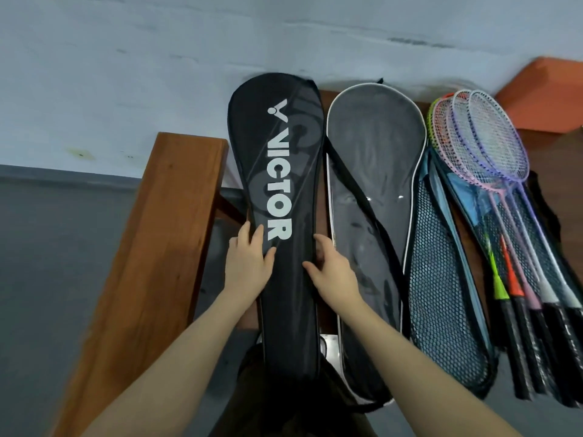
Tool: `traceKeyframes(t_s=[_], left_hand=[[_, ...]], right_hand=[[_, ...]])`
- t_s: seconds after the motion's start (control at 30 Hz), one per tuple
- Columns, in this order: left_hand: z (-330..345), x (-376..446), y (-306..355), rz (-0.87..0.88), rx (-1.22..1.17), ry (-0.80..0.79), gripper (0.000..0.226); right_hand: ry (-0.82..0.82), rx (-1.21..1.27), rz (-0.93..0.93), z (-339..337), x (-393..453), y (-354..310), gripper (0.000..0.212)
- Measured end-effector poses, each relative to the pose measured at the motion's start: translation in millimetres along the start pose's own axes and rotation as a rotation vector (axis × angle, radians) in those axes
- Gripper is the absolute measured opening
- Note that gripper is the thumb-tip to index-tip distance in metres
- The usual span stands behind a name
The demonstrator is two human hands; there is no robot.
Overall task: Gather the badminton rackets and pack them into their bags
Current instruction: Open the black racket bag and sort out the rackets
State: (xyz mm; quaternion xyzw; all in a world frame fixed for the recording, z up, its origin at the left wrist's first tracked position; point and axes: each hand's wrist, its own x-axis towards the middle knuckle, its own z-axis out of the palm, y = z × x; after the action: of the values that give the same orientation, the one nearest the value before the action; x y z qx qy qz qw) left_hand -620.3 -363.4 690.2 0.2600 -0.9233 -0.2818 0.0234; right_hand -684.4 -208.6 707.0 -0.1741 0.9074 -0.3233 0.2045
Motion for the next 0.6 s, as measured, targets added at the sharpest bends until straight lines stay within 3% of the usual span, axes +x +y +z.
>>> traceKeyframes(t_s=[0.1, 0.2, 0.27, 0.37, 0.47, 0.6], left_hand=[[-0.4, -6.0, 7.4, 0.028, 0.154, 0.006, 0.05], [5.6, -12.0, 24.9, 0.126, 0.156, -0.022, 0.05], [14.7, -16.8, 41.2, 0.184, 0.134, -0.081, 0.053], [28.7, -19.4, 59.9, 0.141, 0.18, -0.159, 0.061], [37.9, -19.6, 67.0, 0.097, 0.249, -0.149, 0.062], [40.2, -17.7, 66.7, 0.05, 0.159, -0.111, 0.058]], right_hand=[[0.035, -0.059, -0.048, -8.5, 1.5, 8.8, 0.044], [0.183, -0.134, -0.089, -26.3, 0.9, 28.0, 0.036], [0.297, -0.183, -0.061, -40.3, -3.4, 48.0, 0.035], [0.386, -0.284, 0.061, -60.6, -10.0, 76.2, 0.041], [0.307, -0.293, 0.157, -72.3, -12.4, 92.9, 0.044], [0.205, -0.199, 0.126, -76.8, -11.2, 94.1, 0.034]])
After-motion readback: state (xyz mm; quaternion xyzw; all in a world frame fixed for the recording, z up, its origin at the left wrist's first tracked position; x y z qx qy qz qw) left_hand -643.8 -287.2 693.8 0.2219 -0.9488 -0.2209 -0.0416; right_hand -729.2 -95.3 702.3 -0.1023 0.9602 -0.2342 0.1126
